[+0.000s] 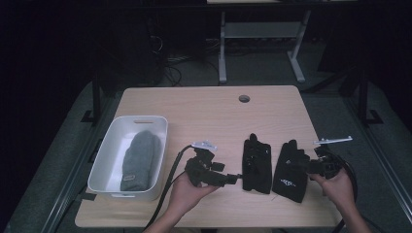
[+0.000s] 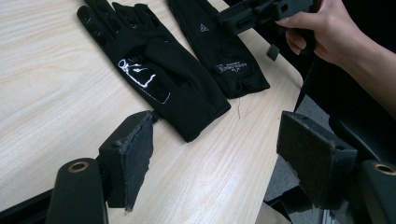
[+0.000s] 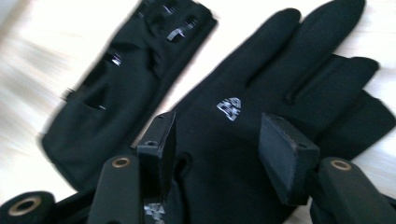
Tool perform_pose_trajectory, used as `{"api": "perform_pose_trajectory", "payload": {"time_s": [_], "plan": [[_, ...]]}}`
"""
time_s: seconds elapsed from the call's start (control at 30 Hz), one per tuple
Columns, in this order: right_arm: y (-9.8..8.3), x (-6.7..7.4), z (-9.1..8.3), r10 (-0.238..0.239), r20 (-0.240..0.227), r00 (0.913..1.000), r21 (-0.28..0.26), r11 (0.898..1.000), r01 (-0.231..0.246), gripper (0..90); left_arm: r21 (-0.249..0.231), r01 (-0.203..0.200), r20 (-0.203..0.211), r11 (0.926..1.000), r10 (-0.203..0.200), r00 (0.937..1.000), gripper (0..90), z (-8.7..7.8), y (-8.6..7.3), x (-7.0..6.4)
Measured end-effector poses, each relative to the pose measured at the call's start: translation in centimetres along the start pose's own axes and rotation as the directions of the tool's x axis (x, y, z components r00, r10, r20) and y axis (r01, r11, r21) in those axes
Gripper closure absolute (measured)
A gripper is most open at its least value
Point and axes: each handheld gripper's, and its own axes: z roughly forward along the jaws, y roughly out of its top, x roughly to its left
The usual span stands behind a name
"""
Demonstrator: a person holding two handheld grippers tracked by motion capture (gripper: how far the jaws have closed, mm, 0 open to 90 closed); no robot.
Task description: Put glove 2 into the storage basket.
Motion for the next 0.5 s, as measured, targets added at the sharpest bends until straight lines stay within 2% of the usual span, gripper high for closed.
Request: {"api": "perform_pose_trajectory", "payload": {"time_s": [0.1, 0.2, 0.27, 0.43, 0.47, 0.5], "plan": [[-0.1, 0.3, 0.4, -0.046, 0.054, 0.9975, 0.022, 0.999, 0.045, 45.6, 0.000, 0.002, 0.003, 1.0000, -0.002, 1.0000, 27.1, 0.1, -0.1, 0.0], [-0.3, 0.7, 1.0, -0.106, 0.103, 0.9890, 0.046, 0.994, 0.101, 44.9, 0.002, 0.002, 0.003, 1.0000, -0.002, 1.0000, 27.1, 0.1, -0.1, 0.0], [-0.4, 0.9, 1.1, -0.114, 0.122, 0.9860, 0.054, 0.993, 0.108, 44.7, 0.000, 0.002, 0.003, 1.0000, -0.002, 1.0000, 27.1, 0.0, -0.1, 0.1], [-0.7, 1.6, 1.6, -0.179, 0.176, 0.9679, 0.071, 0.983, 0.169, 44.6, 0.002, 0.003, 0.002, 1.0000, -0.003, 1.0000, 27.1, -0.1, -0.3, 0.1], [-0.7, 1.8, 1.7, -0.203, 0.192, 0.9602, 0.072, 0.979, 0.193, 44.7, 0.002, 0.003, 0.002, 1.0000, -0.003, 1.0000, 27.1, 0.0, -0.4, 0.1], [-0.8, 2.1, 1.7, -0.205, 0.204, 0.9573, 0.080, 0.978, 0.193, 44.9, 0.002, 0.004, 0.004, 1.0000, -0.004, 1.0000, 27.1, 0.0, -0.4, 0.1]]}}
